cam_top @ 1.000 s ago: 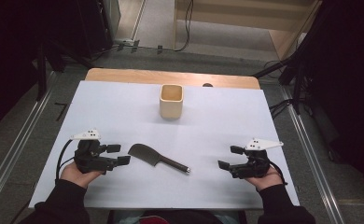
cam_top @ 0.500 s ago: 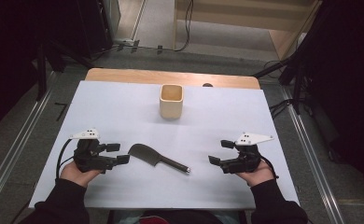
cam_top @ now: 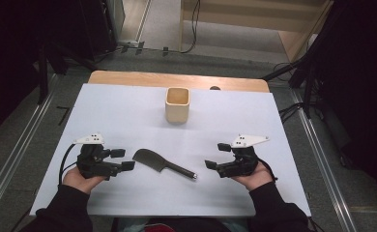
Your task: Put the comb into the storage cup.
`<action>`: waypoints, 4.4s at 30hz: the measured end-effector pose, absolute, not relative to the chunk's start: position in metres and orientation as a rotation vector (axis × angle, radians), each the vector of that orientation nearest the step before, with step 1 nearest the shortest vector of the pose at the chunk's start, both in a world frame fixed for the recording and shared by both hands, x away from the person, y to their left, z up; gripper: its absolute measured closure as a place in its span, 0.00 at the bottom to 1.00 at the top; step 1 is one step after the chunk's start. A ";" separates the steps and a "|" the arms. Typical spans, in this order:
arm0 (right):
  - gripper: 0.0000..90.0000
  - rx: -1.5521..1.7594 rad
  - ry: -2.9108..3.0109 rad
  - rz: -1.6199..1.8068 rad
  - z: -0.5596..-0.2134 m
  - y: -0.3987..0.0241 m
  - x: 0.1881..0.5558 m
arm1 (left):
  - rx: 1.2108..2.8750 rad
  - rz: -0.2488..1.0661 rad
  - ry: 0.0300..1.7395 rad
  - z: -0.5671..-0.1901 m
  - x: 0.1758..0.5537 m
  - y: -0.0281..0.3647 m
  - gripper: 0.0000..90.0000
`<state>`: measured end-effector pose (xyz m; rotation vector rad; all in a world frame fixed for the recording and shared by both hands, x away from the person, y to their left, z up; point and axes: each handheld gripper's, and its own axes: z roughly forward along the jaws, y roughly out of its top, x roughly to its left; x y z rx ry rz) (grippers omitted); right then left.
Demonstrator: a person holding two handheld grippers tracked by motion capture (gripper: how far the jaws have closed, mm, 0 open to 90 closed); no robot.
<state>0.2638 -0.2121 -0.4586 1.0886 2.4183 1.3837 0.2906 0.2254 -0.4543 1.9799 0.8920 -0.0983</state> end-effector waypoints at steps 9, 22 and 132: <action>0.16 1.065 2.451 1.377 -0.461 -0.198 0.268 | 1.987 -0.098 0.890 -0.455 0.291 0.225 0.26; 0.16 1.040 2.478 1.372 -0.466 -0.179 0.274 | 1.988 -0.102 0.883 -0.454 0.291 0.225 0.26; 0.78 0.954 2.645 1.247 -0.518 -0.136 0.259 | 2.017 -0.125 0.961 -0.459 0.293 0.220 0.27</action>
